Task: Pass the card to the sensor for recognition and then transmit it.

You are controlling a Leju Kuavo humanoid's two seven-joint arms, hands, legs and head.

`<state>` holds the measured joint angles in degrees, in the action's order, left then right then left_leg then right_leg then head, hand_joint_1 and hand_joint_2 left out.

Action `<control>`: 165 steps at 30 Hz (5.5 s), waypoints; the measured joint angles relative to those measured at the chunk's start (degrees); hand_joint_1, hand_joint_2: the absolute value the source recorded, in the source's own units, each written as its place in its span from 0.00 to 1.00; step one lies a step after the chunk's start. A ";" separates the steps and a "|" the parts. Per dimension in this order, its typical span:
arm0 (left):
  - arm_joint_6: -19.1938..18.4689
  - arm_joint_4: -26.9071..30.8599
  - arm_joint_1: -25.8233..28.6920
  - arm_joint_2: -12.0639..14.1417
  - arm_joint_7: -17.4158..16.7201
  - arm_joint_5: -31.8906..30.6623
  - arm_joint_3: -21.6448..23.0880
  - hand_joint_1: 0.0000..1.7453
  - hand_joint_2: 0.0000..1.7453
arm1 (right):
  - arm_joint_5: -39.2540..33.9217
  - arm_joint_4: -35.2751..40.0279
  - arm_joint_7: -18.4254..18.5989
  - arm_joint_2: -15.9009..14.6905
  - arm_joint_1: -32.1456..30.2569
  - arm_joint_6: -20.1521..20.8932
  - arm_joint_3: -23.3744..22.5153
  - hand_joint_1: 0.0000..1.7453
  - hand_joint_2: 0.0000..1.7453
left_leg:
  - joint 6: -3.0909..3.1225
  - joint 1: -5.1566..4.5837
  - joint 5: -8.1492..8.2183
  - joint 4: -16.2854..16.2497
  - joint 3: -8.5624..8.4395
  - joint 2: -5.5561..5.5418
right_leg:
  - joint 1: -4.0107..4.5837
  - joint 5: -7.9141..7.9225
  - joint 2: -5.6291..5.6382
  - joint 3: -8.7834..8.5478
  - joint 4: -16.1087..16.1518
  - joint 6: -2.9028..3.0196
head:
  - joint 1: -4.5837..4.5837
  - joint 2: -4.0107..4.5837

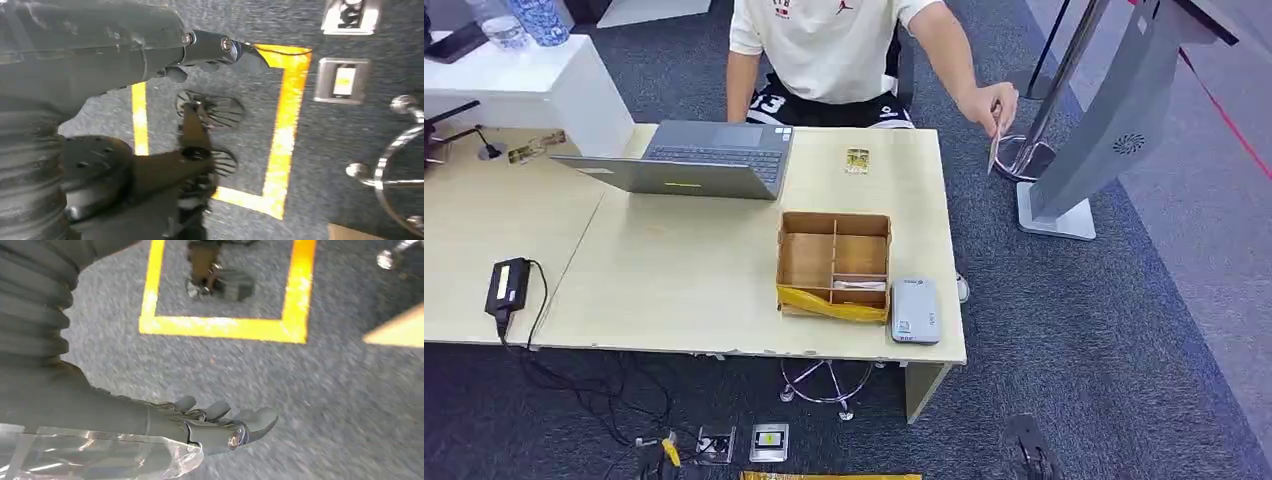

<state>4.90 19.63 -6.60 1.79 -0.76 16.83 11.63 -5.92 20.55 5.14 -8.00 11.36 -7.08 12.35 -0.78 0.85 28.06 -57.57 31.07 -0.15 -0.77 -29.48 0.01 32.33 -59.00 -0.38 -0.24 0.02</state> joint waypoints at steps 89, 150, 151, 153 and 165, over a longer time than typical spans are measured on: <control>11.78 -8.13 -2.48 7.41 3.10 7.12 12.96 0.00 1.00 | 39.80 22.90 -16.09 4.24 45.28 -1.62 14.25 0.00 1.00 | 0.27 -0.21 -1.13 -0.01 1.22 -0.87 | -0.20 0.74 -0.85 0.84 -0.04 -0.36 | -0.02 -0.02; 10.21 -8.13 -4.24 7.43 -0.07 1.11 16.39 0.00 1.00 | 39.78 19.76 -10.47 4.50 32.48 -6.97 10.95 1.00 1.00 | 0.22 -0.21 -1.08 -0.02 1.09 -0.32 | -0.19 0.84 -0.20 0.99 -0.03 -0.32 | 0.00 0.00; 10.23 -8.13 -4.24 7.43 -0.07 1.11 16.46 0.00 1.00 | 39.85 19.76 -10.27 4.48 31.76 -7.04 10.77 1.00 1.00 | 0.22 -0.20 -1.08 -0.02 1.10 -0.33 | -0.19 0.84 -0.22 0.98 -0.03 -0.32 | 0.02 -0.02; 10.38 -8.13 -4.20 7.43 -0.09 1.20 16.46 0.00 1.00 | 40.35 19.76 -10.06 4.46 29.70 -7.15 10.75 1.00 1.00 | 0.22 -0.21 -1.08 -0.01 1.13 -0.33 | -0.19 0.84 -0.22 0.98 -0.03 -0.32 | 0.02 -0.02; 12.72 -8.13 -3.85 6.05 -0.07 2.38 16.48 0.00 1.00 | 41.57 19.26 -9.42 5.27 22.86 -6.71 10.84 1.00 1.00 | 0.22 -0.21 -1.07 -0.01 1.14 -0.33 | -0.19 0.84 -0.23 0.98 -0.03 -0.32 | 0.02 -0.02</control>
<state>17.62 11.50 -10.45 7.85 -0.83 19.21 28.11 35.65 39.80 -4.28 -2.73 34.22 -13.79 23.19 -0.57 0.65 26.99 -57.58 32.22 -0.48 -0.96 -28.64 -0.22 33.31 -59.03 -0.70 -0.22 0.00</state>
